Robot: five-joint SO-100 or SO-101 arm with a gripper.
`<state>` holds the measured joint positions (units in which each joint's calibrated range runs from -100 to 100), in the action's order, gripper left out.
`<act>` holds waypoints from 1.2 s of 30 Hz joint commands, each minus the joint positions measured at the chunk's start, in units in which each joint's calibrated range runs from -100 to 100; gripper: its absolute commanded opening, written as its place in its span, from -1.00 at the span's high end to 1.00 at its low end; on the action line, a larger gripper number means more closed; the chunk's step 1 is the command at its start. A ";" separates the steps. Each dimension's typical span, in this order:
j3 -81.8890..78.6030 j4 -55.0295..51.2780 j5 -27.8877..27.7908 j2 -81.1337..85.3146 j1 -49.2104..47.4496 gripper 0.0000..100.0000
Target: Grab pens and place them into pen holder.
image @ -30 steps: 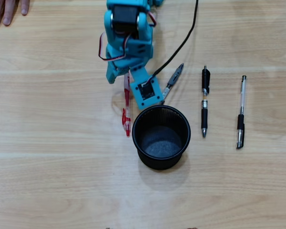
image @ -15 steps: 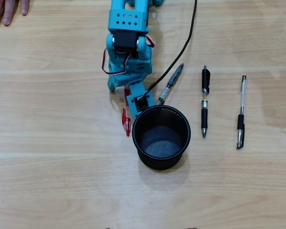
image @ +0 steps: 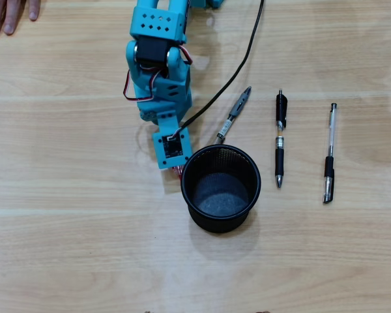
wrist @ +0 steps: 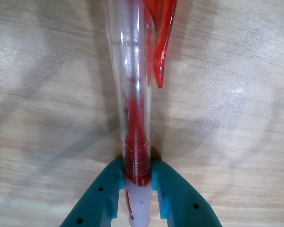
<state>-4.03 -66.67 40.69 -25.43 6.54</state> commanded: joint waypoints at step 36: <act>-2.26 54.51 9.70 21.46 -17.75 0.96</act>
<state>-5.89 -18.09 49.87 -2.50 -9.75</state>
